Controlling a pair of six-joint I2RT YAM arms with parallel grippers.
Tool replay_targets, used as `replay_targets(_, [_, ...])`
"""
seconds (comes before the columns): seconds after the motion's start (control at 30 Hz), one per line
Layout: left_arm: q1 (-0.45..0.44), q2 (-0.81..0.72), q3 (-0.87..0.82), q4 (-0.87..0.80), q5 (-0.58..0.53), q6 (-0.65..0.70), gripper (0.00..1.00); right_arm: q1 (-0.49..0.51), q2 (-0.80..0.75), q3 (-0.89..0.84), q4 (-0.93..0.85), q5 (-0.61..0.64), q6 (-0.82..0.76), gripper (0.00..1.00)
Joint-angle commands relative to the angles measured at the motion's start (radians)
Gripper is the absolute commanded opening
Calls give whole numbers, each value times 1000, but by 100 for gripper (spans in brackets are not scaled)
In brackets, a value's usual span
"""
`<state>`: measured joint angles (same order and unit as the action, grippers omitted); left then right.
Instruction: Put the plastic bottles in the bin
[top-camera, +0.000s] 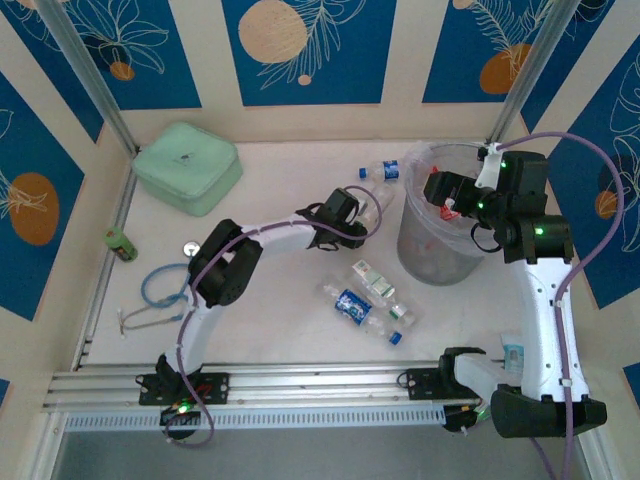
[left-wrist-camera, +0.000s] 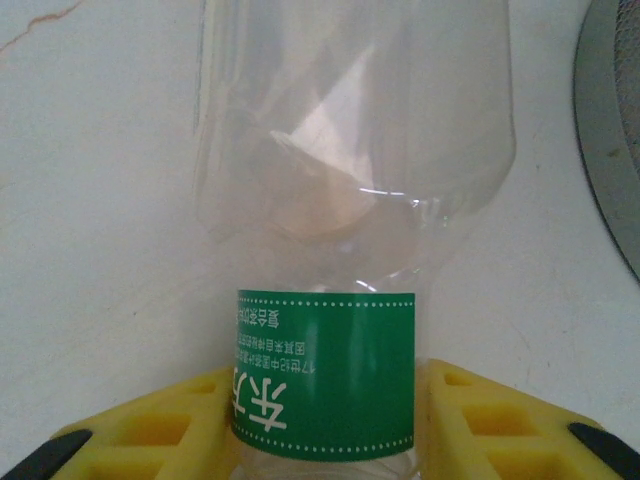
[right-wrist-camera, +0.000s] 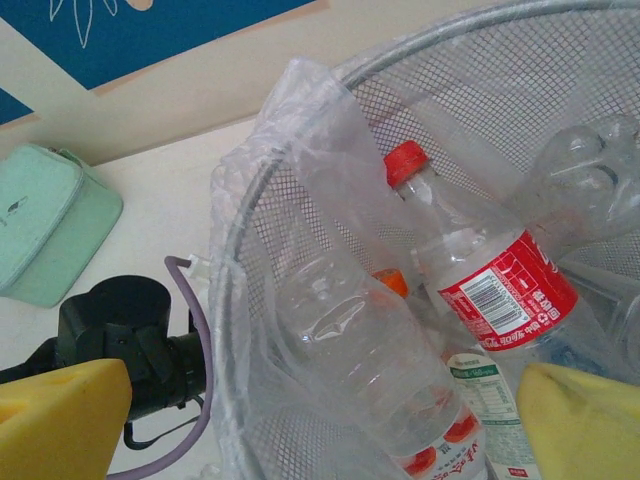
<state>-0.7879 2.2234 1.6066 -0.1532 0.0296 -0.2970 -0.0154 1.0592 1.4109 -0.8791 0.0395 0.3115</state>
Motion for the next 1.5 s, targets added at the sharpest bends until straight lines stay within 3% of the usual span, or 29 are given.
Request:
replay_targets(0.0, [-4,-74,-41,15,-30,4,30,-8,7,-5,21,-39,-1,99])
replay_targets(0.17, [15,-176,-141,116,-4,-35,29,-8,8,-5,29,-47,5,98])
replay_targets(0.43, [67,-426,-373,296,-12,-73,14,-8,39,39,61,-129,9,98])
replay_targets(0.7, [127,-655,-712,662,136,-128,0,77,152,163,79,-271,1,92])
replay_targets(0.9, [133,-770,-797,719,142,-76,0,195,275,290,72,-340,-3,92])
replay_targets(1.03, [131,-829,-845,758,202,-76,0,259,342,333,71,-360,-5,97])
replay_targets(1.4, [131,-847,-909,940,384,-147,0,313,473,384,104,-390,17,100])
replay_targets(1.47, [130,-833,-917,979,422,-169,0,314,488,390,102,-391,15,97])
